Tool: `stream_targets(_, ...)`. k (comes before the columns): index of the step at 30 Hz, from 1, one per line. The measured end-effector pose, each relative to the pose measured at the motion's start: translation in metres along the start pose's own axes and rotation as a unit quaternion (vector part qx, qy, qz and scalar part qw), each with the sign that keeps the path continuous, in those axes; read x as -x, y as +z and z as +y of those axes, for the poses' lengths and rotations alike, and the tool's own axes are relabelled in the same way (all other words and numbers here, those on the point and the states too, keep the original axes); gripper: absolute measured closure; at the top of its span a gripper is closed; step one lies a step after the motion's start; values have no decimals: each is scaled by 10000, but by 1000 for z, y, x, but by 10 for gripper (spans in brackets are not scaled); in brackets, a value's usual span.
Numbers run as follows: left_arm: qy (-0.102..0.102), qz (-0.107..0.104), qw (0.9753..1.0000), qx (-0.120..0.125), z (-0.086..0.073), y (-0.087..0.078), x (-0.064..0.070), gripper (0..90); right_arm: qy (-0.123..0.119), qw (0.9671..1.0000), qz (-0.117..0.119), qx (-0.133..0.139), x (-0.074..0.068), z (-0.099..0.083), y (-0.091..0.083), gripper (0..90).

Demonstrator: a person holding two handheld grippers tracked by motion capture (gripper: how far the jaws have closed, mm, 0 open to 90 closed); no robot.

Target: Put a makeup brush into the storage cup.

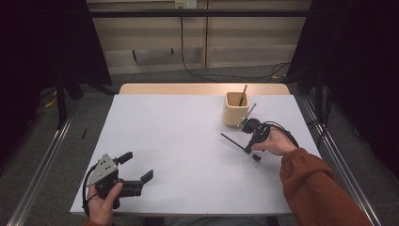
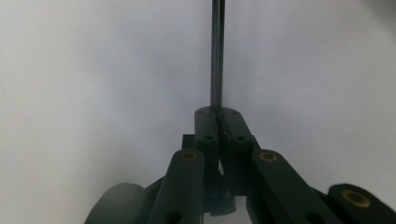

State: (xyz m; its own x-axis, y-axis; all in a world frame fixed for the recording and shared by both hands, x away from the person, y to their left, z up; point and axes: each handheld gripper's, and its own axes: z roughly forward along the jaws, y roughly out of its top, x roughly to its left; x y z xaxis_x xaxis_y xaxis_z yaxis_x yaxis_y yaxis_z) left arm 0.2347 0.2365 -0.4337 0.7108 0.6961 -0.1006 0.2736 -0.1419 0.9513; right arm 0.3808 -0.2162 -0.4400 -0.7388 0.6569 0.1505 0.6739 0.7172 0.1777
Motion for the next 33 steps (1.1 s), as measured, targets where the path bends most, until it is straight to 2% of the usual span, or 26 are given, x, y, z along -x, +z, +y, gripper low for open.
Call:
stream_targets(7,-7,4,10000,-8,0,0,0,18,11,9993,106,364,-2,-5,-9,866)
stream_targets(13,10,-4,10000,-13,0,0,0,18,-11,9967,261,767,-3,-11,-16,866)
stream_targets(19,5,2,10000,1,0,0,0,18,-101,9941,252,1050,-5,-17,-18,866)
stream_targets(28,2,1,10000,-3,0,0,0,18,-34,9862,313,1628,-7,-24,-23,866)
stream_targets(33,-6,2,10000,-5,0,0,0,18,-63,9794,438,1971,-6,-28,-27,866)
